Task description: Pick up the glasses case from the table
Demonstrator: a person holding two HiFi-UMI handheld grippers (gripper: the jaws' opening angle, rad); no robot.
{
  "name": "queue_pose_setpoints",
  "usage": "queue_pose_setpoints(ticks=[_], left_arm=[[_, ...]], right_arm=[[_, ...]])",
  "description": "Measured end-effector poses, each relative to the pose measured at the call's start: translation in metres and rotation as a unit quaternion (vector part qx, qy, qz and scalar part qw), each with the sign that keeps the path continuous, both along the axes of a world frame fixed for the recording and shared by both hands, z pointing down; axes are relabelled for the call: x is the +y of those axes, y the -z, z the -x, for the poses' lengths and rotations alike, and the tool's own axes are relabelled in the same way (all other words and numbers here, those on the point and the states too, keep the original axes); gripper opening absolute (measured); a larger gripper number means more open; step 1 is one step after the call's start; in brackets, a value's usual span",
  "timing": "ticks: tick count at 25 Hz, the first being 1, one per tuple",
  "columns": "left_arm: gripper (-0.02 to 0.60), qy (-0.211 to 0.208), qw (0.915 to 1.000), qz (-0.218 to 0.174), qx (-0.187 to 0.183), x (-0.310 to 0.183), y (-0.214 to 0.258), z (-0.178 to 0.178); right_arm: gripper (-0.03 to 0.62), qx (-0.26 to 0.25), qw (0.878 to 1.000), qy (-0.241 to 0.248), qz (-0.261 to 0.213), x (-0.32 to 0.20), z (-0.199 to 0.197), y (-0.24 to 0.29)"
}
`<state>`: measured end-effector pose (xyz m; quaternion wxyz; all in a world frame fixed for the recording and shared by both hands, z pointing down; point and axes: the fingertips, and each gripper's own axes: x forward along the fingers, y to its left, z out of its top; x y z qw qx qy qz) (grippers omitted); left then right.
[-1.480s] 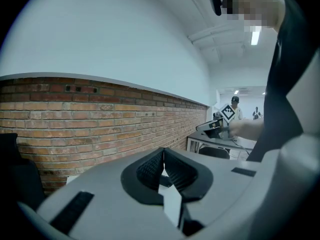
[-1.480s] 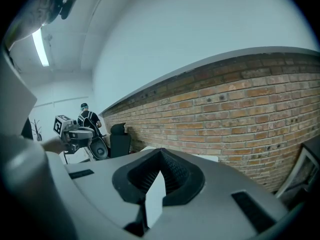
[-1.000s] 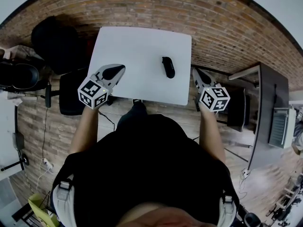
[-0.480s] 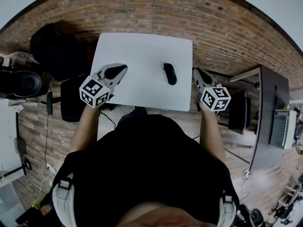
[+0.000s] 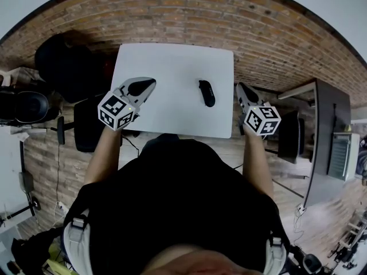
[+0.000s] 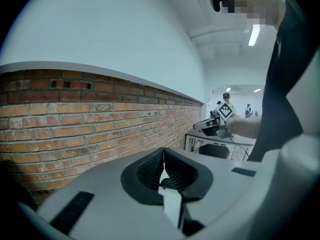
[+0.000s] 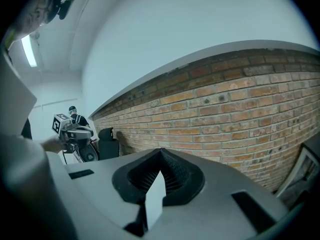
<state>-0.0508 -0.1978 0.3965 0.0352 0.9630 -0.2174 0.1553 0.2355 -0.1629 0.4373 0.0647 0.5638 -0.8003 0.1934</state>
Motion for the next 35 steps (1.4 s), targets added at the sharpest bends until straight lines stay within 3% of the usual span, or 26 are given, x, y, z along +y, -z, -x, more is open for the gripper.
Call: queue_pose_setpoints(ticks=[20,35], left_arm=[[0.011,-0.020,0.9996,0.014,-0.015,-0.015,-0.016,-0.003],[0.011,-0.012,0.9994,0.024,-0.022,-0.029,-0.029,0.004]], right_arm=[[0.015,0.000,1.000,-0.003,0.011,-0.021,0.003,-0.011],[0.015,0.001,0.998,-0.006,0.060,-0.037,0.000,-0.062]])
